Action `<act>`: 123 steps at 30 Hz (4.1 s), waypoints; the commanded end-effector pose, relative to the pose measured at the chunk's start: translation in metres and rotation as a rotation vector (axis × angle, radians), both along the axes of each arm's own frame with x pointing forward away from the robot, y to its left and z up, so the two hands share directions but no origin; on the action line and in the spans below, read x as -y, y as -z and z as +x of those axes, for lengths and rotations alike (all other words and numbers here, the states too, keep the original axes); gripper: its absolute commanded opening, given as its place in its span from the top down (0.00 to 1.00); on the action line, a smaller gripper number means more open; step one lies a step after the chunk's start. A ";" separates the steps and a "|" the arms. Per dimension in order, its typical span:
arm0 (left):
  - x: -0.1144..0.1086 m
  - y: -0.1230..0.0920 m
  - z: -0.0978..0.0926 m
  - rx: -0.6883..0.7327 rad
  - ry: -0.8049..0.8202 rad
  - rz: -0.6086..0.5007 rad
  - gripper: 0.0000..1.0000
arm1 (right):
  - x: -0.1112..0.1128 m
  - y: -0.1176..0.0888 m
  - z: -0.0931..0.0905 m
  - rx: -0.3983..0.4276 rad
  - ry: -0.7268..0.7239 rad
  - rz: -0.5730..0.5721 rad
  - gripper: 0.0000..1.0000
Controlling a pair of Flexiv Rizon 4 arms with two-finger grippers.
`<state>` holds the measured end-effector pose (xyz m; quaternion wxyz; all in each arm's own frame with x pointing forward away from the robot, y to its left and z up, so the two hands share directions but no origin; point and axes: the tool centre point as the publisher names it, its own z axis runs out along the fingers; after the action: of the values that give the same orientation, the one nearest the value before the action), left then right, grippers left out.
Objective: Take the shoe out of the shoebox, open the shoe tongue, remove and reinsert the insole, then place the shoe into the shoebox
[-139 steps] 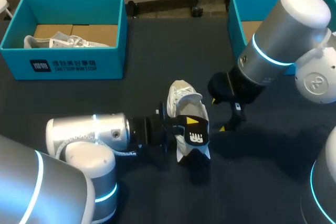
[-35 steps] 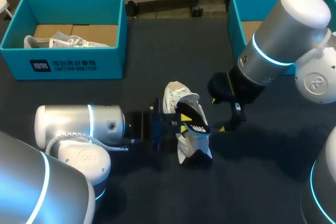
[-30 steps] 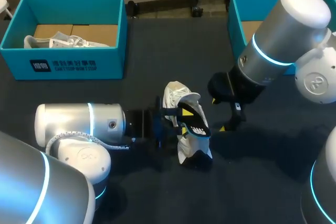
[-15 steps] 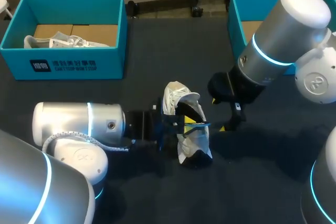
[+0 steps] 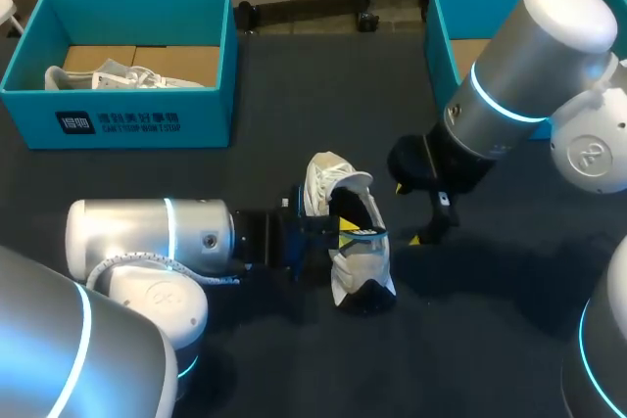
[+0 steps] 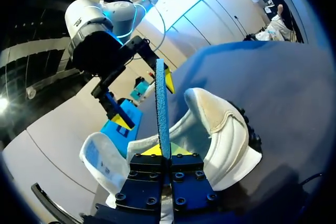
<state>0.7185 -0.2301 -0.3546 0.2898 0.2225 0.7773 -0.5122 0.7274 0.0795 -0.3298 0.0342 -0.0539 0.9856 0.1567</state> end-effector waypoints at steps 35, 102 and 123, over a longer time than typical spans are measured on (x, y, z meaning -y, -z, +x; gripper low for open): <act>0.009 0.003 -0.001 0.040 -0.001 0.023 1.00 | -0.001 0.001 0.000 0.000 0.000 -0.002 0.00; -0.004 -0.049 -0.010 0.027 0.069 0.008 0.20 | -0.001 0.001 0.000 0.000 0.000 -0.002 0.00; 0.008 -0.045 -0.011 -0.021 0.118 -0.013 0.27 | -0.001 0.001 0.000 0.000 0.000 -0.002 0.00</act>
<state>0.7054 -0.2327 -0.3069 0.2545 0.2592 0.7629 -0.5349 0.7274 0.0795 -0.3298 0.0342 -0.0538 0.9856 0.1567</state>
